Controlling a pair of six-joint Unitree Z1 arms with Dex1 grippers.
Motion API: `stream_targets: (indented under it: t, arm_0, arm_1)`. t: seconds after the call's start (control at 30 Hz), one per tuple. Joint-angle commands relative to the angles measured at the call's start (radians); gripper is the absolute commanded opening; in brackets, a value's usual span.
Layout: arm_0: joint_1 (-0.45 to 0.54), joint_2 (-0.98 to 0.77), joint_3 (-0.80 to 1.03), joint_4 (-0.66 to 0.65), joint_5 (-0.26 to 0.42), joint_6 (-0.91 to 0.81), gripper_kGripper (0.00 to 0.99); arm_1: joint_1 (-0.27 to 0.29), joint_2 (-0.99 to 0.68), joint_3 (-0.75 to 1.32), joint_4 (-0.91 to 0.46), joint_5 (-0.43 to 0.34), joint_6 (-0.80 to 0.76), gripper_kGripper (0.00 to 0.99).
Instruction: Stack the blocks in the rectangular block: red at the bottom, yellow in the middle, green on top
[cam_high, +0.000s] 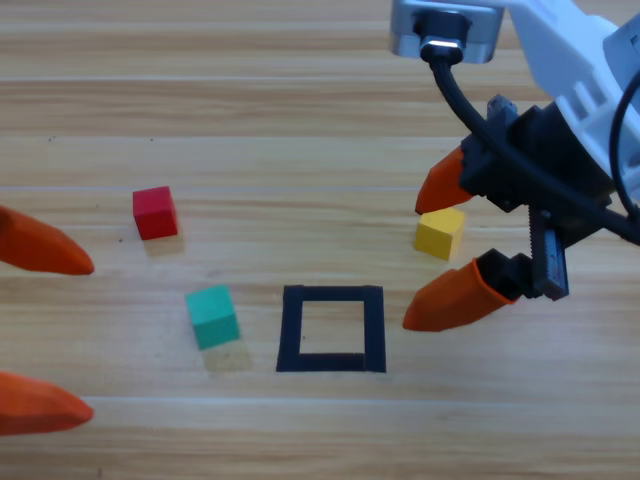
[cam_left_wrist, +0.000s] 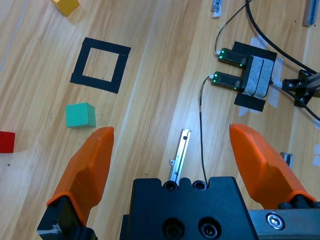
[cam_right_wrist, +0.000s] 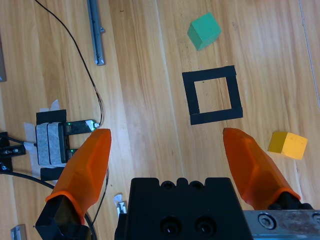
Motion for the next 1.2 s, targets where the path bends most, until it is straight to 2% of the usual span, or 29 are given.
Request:
stream_targets:
  t: [0.03, 0.2, 0.3, 0.37, 0.47, 0.67, 0.77, 0.87, 1.0, 1.1, 1.13, 1.2]
  arm_0:
    - [-0.019, 0.016, 0.028, -0.017, 0.005, 0.001, 0.99]
    - [-0.019, 0.018, 0.034, -0.022, 0.004, -0.001, 0.99]
    - [-0.019, 0.019, 0.033, -0.029, 0.015, -0.021, 0.99]
    - [-0.019, 0.021, 0.033, -0.046, 0.045, -0.071, 0.99]
    - [-0.019, 0.007, 0.034, -0.111, 0.104, -0.217, 0.99]
    - [-0.019, -0.005, 0.082, -0.193, 0.367, -0.481, 0.99]
    - [-0.018, -0.03, 0.12, -0.227, 0.381, -0.515, 0.99]
    - [-0.018, -0.048, 0.114, -0.226, 0.366, -0.585, 0.99]
    - [-0.018, -0.004, 0.065, -0.209, 0.383, -0.697, 0.99]
    - [-0.018, 0.099, -0.024, -0.118, 0.443, -0.817, 0.99]
    - [-0.018, 0.131, -0.052, -0.082, 0.45, -0.86, 0.99]
    - [-0.018, 0.18, -0.102, -0.031, 0.473, -0.921, 0.99]
  arm_1:
    - [0.026, 0.019, 0.008, -0.01, -0.025, 0.01, 0.985]
    - [0.026, 0.005, 0.027, -0.01, -0.036, 0.025, 0.985]
    - [0.02, 0.004, 0.038, -0.013, -0.099, 0.088, 0.985]
    - [0.002, 0.015, 0.041, -0.03, -0.149, 0.15, 0.982]
    - [-0.007, 0.053, 0.041, -0.07, -0.294, 0.263, 0.979]
    - [-0.007, 0.234, -0.033, -0.105, -0.603, 0.547, 0.986]
    - [-0.009, 0.352, -0.1, -0.085, -0.697, 0.633, 0.986]
    - [-0.014, 0.427, -0.186, 0.002, -0.803, 0.739, 0.986]
    - [-0.026, 0.46, -0.234, 0.04, -0.856, 0.858, 0.986]
    - [-0.029, 0.504, -0.354, 0.183, -0.852, 1.039, 0.986]
    - [-0.038, 0.536, -0.421, 0.269, -0.852, 1.104, 0.986]
    - [-0.058, 0.59, -0.527, 0.369, -0.814, 1.17, 0.986]
